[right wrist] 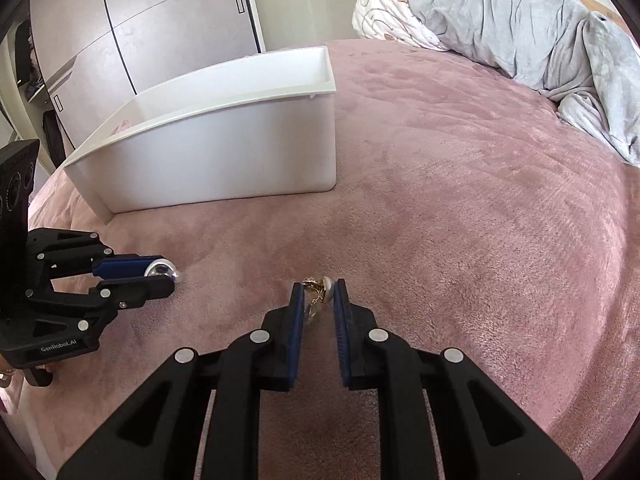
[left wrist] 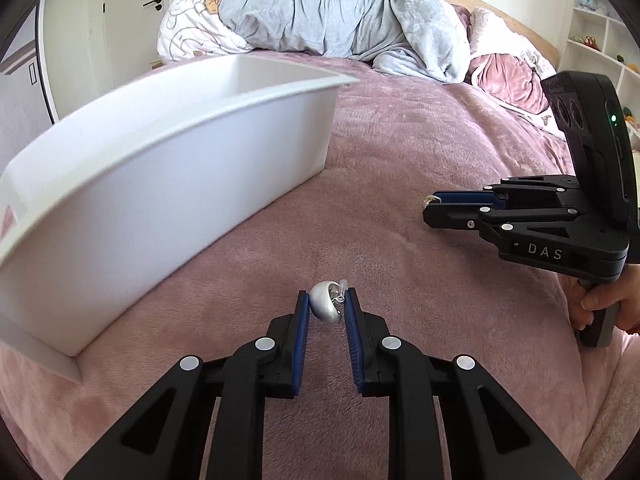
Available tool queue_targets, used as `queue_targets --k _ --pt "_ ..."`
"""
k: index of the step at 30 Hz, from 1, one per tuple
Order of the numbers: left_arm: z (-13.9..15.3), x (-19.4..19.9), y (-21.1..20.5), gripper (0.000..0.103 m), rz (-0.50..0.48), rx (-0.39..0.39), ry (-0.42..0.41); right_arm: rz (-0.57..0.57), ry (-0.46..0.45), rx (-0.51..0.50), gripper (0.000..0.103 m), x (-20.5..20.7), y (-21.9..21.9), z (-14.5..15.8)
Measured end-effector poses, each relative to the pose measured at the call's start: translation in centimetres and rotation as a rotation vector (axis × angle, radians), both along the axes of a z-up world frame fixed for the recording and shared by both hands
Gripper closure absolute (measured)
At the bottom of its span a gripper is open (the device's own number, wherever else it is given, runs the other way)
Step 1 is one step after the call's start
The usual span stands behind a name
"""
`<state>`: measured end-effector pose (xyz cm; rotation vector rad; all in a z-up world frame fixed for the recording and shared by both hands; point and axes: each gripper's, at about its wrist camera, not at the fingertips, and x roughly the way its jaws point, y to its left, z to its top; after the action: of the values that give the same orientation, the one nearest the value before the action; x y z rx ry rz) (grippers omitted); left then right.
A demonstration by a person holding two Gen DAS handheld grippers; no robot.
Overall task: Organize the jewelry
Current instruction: 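Carry pearl earring in left gripper and gold earring in right gripper over bin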
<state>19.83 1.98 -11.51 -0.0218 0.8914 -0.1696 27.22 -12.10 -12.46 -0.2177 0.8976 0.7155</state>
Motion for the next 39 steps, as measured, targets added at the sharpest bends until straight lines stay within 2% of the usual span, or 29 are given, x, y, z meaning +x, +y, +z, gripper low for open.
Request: queue_targets --k 3,9,17,22,29,35,39 --pt "1.4 -0.7 0.8 0.081 0.01 0.008 -0.04 -0.012 -0.015 0.021 0.088 -0.9 -0.2 1.1" --pt "4.7 -1.8 2.8 0.081 0.036 0.009 -0.113 -0.004 -0.124 0.028 0.088 -3.4 0.8 4.5" --pt "10.1 -2.8 6.1 0.081 0.076 0.02 -0.211 -0.032 -0.182 0.06 0.088 -3.6 3.2 9.2" --pt "12.9 -3.2 8.8 0.08 0.099 0.048 -0.25 -0.042 -0.17 0.113 0.088 -2.6 5.1 12.0" --pt "16.0 -1.8 12.8 0.08 0.161 0.071 -0.269 -0.045 -0.141 0.182 0.088 0.4 9.0 15.8" --pt "16.3 0.1 15.5 0.08 0.172 0.12 -0.218 -0.071 -0.034 0.199 0.088 4.5 12.4 16.5" --pt "15.4 1.8 16.8 0.08 0.153 0.125 -0.153 -0.097 0.025 0.155 0.088 7.2 14.4 15.5"
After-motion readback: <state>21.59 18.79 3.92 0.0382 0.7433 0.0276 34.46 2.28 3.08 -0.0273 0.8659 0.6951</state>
